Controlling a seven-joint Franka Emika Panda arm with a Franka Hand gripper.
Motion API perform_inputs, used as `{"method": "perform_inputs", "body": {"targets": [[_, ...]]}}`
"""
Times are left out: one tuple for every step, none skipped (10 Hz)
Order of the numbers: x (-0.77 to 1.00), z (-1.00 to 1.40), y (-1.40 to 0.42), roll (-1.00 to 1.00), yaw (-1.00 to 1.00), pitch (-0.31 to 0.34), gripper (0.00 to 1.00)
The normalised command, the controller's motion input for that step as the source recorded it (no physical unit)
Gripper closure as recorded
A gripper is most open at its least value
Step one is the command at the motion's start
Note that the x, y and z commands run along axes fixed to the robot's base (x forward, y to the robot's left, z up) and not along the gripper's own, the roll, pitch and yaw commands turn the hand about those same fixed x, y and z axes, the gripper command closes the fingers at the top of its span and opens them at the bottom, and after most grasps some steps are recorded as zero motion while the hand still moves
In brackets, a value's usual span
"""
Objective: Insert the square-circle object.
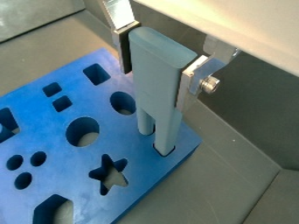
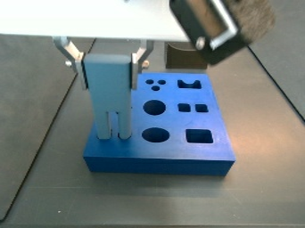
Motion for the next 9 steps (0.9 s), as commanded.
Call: {"method": "perform_inputs", "body": {"targets": [[0.0, -0.35, 0.0, -0.03, -0.16, -0.139, 1.0], [0.0, -0.35, 0.0, -0.06, -0.14, -0.189, 1.0], [0.0, -0.36, 0.0, -0.12, -0.16, -0.226, 1.0], [0.0, -0.37, 0.0, -0.15, -0.17, -0.211, 1.0], [0.0, -0.38, 0.0, -0.15, -0.11, -0.22, 1.0], [-0.03, -0.37, 0.0, -0.11, -0.02, -0.214, 1.0], [-0.08, -0.34, 0.0, -0.06, 0.0, -0.207, 1.0], [0.0, -0.08, 0.0, -0.06, 0.0, -0.106, 1.0], [0.0, 0.0, 0.0, 0.0, 0.0, 0.0, 1.0]]}}
